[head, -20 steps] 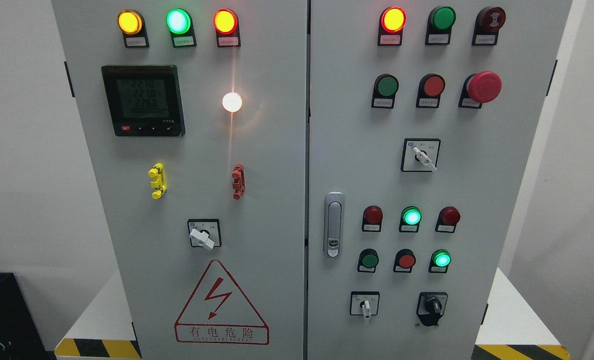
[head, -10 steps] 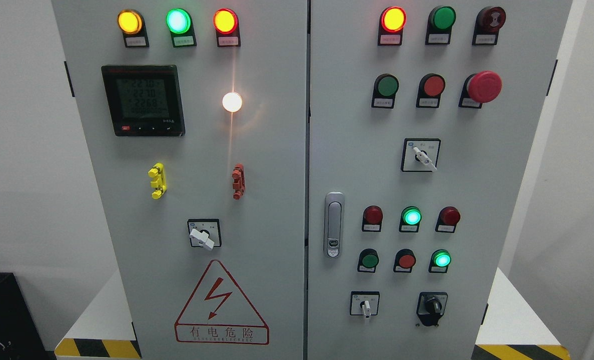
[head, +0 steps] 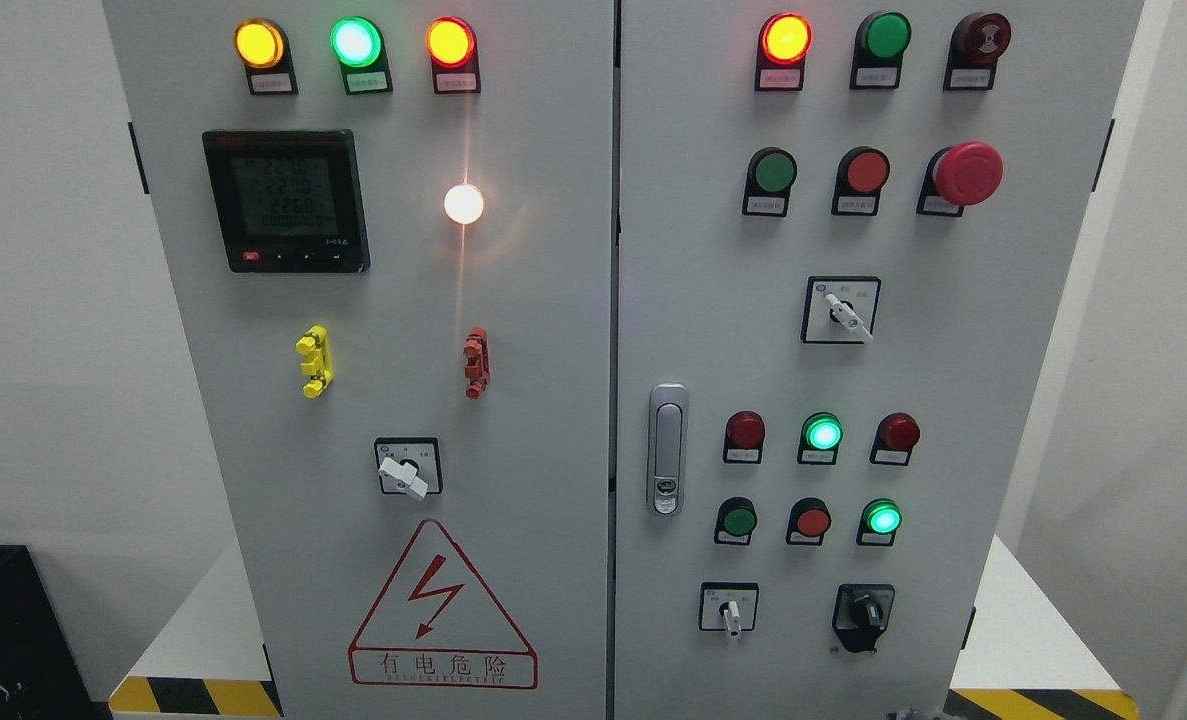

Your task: Flip black knob to close circuit

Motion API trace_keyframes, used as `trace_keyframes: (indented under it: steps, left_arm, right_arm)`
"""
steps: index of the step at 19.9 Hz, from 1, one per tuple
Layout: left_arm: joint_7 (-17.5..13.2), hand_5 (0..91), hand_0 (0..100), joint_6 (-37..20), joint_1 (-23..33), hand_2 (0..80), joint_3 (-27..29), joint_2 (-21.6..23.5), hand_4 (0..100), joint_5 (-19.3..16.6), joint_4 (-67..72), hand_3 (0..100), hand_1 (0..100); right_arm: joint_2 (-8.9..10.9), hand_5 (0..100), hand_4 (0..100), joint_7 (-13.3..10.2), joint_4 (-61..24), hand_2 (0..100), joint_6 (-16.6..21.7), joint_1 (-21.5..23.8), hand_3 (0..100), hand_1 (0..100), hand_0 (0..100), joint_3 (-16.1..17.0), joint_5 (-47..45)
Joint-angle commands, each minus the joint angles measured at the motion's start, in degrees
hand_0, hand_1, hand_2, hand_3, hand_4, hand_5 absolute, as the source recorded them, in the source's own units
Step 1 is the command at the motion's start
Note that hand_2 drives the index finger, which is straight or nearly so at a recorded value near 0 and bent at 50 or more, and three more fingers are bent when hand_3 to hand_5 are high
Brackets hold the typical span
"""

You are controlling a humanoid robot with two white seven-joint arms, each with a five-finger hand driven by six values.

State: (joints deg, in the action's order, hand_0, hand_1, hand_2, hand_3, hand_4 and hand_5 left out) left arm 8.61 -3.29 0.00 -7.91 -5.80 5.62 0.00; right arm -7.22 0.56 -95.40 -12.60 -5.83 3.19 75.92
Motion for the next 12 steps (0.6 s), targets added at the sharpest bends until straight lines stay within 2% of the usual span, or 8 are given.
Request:
trace_keyframes:
  steps: [1, 4, 12]
  left_arm:
    - [0.0, 0.0, 12, 0.0, 1.3, 0.0, 0.0, 0.0, 0, 0.0, -1.7, 0, 56]
    - [0.0, 0.0, 12, 0.0, 1.3, 0.0, 0.0, 0.0, 0, 0.0, -1.7, 0, 56]
    - [0.0, 0.0, 12, 0.0, 1.2, 0.0, 0.0, 0.0, 0, 0.0, -1.7, 0, 56]
  right_arm:
    - [-0.07, 100, 97, 0.3, 0.3, 87, -0.6, -3.6, 100, 0, 0, 1.0, 0.5]
    - [-0.07, 100, 97, 1.3, 1.1, 88, -0.8, -4.8, 100, 0, 0, 1.0, 1.0]
    - [-0.07, 100, 97, 1.4, 2.8, 88, -0.8, -6.8, 100, 0, 0, 3.0, 1.7]
